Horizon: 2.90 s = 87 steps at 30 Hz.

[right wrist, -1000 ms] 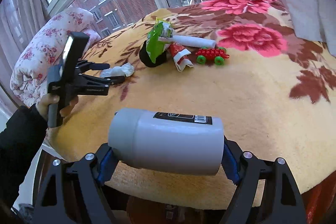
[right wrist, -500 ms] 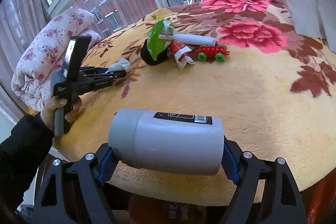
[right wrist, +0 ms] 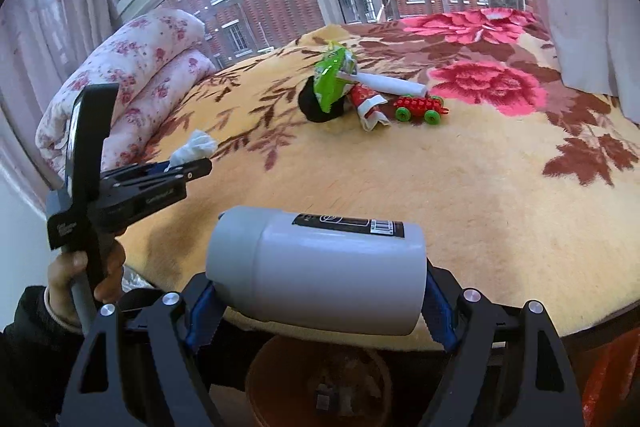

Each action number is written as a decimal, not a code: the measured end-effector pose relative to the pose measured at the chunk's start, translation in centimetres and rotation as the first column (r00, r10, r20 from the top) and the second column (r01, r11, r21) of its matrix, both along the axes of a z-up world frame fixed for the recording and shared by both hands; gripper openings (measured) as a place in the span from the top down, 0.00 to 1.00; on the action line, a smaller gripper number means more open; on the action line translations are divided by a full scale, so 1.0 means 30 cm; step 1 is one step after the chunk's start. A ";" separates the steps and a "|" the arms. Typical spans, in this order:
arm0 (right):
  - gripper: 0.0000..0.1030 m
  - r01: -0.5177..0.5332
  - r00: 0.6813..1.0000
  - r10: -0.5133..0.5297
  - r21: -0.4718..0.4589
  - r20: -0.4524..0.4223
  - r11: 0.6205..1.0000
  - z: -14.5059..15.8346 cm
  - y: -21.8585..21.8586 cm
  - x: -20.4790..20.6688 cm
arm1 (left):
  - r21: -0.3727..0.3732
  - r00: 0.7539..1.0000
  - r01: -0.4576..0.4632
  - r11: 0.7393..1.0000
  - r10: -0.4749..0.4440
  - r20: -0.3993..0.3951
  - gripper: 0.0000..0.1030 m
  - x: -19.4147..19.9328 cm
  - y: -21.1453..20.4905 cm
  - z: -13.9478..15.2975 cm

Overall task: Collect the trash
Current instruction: 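Grasp the white tissue with the left tool while the right tool holds the paper roll, then carry the paper roll and tissue down to the orange bin and open both tools, then grasp the red toy car with the right tool while the left tool grasps the green chip bag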

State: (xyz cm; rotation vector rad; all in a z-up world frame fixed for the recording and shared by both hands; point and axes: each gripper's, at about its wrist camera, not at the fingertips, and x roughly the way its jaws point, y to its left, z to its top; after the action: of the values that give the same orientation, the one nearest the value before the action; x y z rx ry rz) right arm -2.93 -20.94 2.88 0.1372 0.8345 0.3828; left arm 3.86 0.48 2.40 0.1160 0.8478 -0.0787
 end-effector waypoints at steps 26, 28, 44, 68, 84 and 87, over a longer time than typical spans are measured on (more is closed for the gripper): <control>0.22 -0.141 0.986 0.133 -0.083 -0.097 0.987 -0.176 0.022 -0.366 | -0.042 0.989 0.088 0.995 -0.093 -0.116 0.70 -0.551 -0.110 -0.216; 0.22 -0.145 0.984 0.134 -0.082 -0.121 0.986 -0.204 0.025 -0.365 | -0.055 0.983 0.092 0.994 -0.099 -0.153 0.70 -0.553 -0.110 -0.260; 0.20 -0.175 0.932 0.141 -0.075 -0.333 0.982 -0.425 0.049 -0.279 | -0.135 0.930 0.019 0.991 -0.067 -0.362 0.30 -0.499 -0.048 -0.447; 0.14 -0.188 0.972 0.180 -0.043 -0.148 0.981 -0.121 -0.053 -0.163 | -0.169 0.979 0.074 0.983 -0.104 -0.177 0.27 -0.471 -0.028 -0.226; 0.24 -0.319 0.942 0.333 -0.417 -0.041 0.851 -0.078 -0.065 0.678 | -0.229 0.991 0.072 0.971 -0.095 -0.089 0.24 -0.327 -0.051 -0.127; 0.26 -0.354 0.930 0.357 -0.461 -0.084 0.814 -0.134 -0.058 0.779 | -0.226 0.991 0.063 0.972 -0.087 -0.099 0.24 -0.302 -0.046 -0.133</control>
State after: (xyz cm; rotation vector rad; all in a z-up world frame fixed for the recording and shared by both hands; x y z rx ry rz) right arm 20.44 -22.68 -1.15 -0.4845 0.9260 0.5204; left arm -5.21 -0.90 -1.58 -0.0677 0.9371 -0.2521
